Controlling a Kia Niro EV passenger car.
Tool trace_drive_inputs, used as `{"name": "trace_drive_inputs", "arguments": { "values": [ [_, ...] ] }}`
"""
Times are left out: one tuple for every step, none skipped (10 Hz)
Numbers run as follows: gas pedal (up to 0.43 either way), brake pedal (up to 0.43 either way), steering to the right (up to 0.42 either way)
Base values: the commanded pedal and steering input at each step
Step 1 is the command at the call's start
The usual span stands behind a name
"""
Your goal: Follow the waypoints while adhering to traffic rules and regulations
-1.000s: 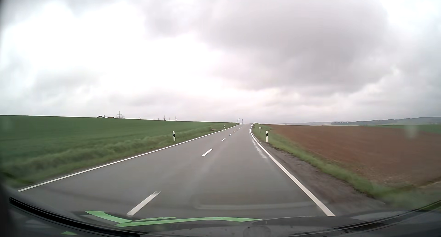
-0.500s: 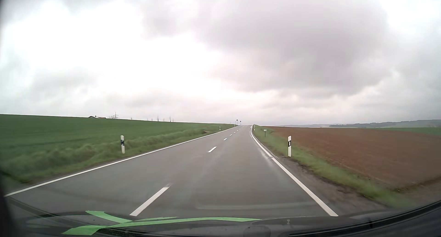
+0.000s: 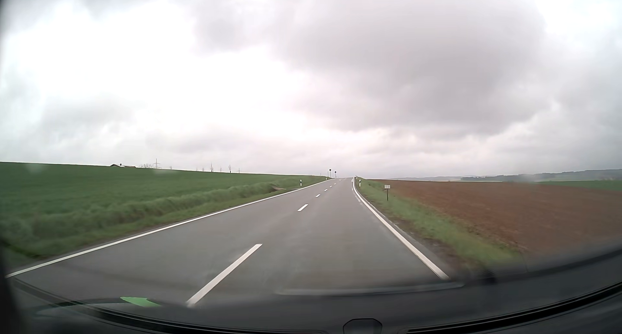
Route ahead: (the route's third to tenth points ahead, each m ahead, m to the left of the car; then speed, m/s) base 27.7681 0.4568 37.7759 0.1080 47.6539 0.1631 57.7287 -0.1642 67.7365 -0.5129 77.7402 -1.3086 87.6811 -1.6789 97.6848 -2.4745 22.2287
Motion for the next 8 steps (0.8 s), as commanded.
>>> {"name": "trace_drive_inputs", "arguments": {
  "values": [
    [0.11,0.0,0.005],
    [0.13,0.0,0.005],
    [0.157,0.0,0.005],
    [0.189,0.0,0.004],
    [0.197,0.0,0.004],
    [0.209,0.0,0.004],
    [0.209,0.0,0.003],
    [0.189,0.0,0.003]
  ]
}}
